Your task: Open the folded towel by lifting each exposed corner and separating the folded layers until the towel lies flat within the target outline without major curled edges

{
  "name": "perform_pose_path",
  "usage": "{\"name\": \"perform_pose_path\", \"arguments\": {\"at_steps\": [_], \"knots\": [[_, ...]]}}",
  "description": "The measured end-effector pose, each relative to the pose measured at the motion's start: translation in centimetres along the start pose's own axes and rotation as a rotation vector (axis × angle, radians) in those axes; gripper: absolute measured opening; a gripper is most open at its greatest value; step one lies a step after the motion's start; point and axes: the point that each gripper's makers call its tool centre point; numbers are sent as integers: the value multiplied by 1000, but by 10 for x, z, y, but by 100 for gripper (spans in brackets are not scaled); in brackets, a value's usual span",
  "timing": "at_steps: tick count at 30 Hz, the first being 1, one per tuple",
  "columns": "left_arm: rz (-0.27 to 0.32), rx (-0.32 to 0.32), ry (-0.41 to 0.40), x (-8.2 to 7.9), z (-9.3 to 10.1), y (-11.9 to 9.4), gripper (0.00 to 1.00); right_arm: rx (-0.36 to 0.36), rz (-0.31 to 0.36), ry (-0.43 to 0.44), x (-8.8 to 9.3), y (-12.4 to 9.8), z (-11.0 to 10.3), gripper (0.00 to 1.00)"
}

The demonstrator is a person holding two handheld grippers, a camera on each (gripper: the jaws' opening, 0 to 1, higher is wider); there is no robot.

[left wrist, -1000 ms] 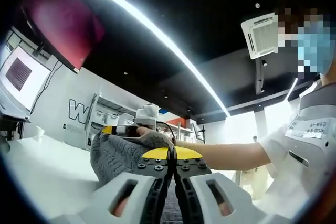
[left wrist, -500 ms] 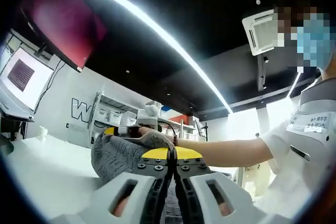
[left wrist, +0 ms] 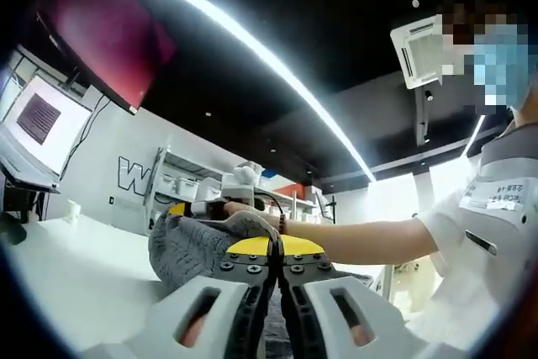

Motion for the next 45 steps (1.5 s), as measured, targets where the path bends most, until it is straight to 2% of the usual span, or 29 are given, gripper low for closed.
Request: {"name": "perform_pose_path", "arguments": {"at_steps": [6, 30, 45], "knots": [[-7, -15, 1, 2, -5, -3, 1, 4, -11, 12, 9, 1, 2, 0], [-53, -44, 18, 15, -13, -15, 2, 3, -23, 17, 18, 14, 4, 0], [-46, -62, 12, 14, -22, -25, 2, -7, -24, 12, 26, 24, -2, 0]]}}
Point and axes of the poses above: the point that each gripper's makers call its tool centre point, and the gripper's own axes: y roughly forward along the fingers, z roughly to its right, x roughly out of its underside, and after that the axes turned 8 degrees about -x, right-handed
